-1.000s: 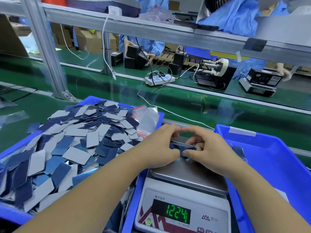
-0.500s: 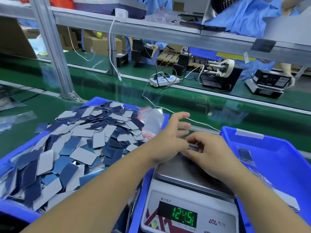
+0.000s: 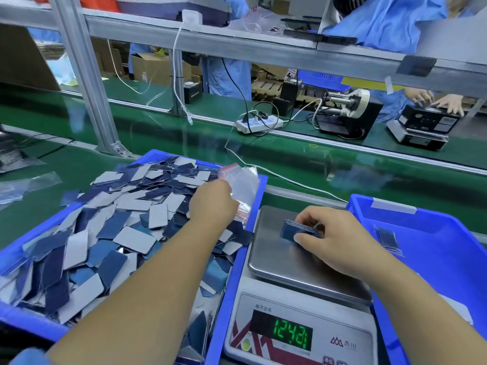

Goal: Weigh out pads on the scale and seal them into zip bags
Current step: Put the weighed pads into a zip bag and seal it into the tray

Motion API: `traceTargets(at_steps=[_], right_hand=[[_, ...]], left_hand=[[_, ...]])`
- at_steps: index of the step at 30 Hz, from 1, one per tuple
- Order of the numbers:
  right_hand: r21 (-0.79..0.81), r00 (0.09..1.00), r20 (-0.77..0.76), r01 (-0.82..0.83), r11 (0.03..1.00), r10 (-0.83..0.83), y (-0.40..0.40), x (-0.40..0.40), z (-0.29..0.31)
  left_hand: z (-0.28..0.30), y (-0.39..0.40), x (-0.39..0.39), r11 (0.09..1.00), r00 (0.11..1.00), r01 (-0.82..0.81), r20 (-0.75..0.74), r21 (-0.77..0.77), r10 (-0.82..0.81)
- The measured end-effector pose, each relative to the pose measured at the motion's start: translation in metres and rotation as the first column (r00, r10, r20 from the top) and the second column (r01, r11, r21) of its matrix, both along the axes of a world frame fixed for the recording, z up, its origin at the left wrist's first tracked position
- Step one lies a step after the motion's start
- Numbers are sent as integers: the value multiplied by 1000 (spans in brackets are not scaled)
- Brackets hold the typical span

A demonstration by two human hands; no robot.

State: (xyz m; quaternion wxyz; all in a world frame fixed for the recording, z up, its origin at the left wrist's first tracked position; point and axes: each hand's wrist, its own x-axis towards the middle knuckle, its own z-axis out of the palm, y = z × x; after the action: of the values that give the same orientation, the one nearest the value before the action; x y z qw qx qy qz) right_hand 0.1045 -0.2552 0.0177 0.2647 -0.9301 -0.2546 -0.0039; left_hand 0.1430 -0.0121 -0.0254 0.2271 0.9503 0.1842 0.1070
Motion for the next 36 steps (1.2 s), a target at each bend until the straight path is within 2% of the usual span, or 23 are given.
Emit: traceTargets(at_steps=[4,7,9,11,13,14,16,18,20,23,25,28,29,30,33,36], right_hand=[[10,1000,10,2,1000,-2,0,0,0],[30,1000,9,14,999,-15,0,0,0],[86,999,-14,39,996,-38,-1,1,-1],[229,994,-84,80,970,-62,0,1,0],[474,963,-267,145,868,-15,3,-1,2],[579,936,-350,188,793,34,5,-2,3],[684,898,-430,257,682,92,7,-5,5],[719,897,-434,287,633,87,9,-6,8],[740,913,-403,283,610,65,9,-6,10],[773,933,-359,275,572,37,6,-5,10],[802,936,-350,280,527,35,5,-4,11],[851,930,-358,288,439,84,6,-5,14],[862,926,-360,286,419,109,6,-5,15],[865,924,-361,280,415,129,6,-6,15],[843,927,-349,248,478,134,5,-7,13],[828,939,-318,207,520,133,4,-7,11]], left_hand=[[5,3,-3,984,997,-45,55,-175,56],[11,4,-7,983,991,-24,122,-184,47],[19,3,-10,978,981,6,193,-209,35],[29,-1,-16,948,959,78,282,-308,13],[38,-9,-25,842,934,230,354,-489,-49],[41,-15,-29,748,920,324,377,-579,-106],[45,-27,-37,549,886,461,396,-697,-242],[45,-37,-42,412,849,519,398,-749,-347],[44,-44,-45,368,839,521,381,-770,-389],[43,-49,-48,366,835,525,382,-769,-395],[45,-50,-49,269,844,503,401,-821,-356],[49,-48,-51,49,885,357,321,-933,-338],[49,-49,-52,29,882,331,299,-943,-365],[48,-50,-52,54,872,332,284,-942,-399],[47,-52,-54,231,831,451,311,-862,-461],[46,-52,-52,292,817,510,349,-809,-459]])
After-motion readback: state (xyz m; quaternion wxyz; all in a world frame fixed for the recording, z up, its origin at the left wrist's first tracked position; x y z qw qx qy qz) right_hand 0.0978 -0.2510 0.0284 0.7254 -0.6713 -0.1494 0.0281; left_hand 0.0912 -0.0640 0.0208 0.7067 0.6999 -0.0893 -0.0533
